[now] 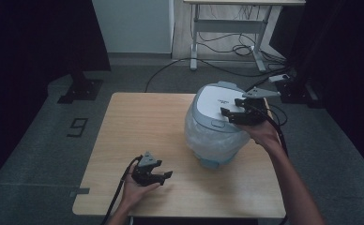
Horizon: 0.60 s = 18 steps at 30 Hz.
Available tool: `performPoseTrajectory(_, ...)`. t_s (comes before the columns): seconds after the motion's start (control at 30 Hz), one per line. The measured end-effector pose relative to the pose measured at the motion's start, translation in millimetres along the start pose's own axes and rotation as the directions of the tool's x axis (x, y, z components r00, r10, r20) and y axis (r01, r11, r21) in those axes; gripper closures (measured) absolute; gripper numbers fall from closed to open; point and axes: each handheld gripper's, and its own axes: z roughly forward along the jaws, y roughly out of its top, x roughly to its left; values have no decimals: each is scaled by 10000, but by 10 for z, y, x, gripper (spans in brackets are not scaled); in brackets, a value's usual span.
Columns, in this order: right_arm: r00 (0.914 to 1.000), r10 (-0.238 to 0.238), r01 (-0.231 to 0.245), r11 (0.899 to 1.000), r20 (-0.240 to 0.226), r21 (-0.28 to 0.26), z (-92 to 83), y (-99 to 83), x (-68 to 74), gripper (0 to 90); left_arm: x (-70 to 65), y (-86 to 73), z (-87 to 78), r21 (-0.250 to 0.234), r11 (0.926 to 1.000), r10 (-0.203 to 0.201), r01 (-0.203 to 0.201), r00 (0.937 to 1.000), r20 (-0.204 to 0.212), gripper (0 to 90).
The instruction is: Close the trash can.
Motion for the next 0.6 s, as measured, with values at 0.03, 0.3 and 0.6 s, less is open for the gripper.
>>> performPoseTrajectory(0.03, 10000, -10, 10, 10000, 3, -18, -2, 0, -2, 307, 5, -2, 3, 12, 10000, -26, 26, 10000, 1, 321)
performPoseTrajectory(0.3, 9997, 88, -59, 9925, 232, -1218, -347, -175, 16, 249, 44, -11, 8, 42, 9999, -114, 114, 9999, -19, 321)
performPoseTrajectory(0.6, 9977, 616, -557, 9822, 273, -1792, -872, -836, -67, 224, 40, -12, -27, -64, 9999, -142, 142, 9998, -104, 321)
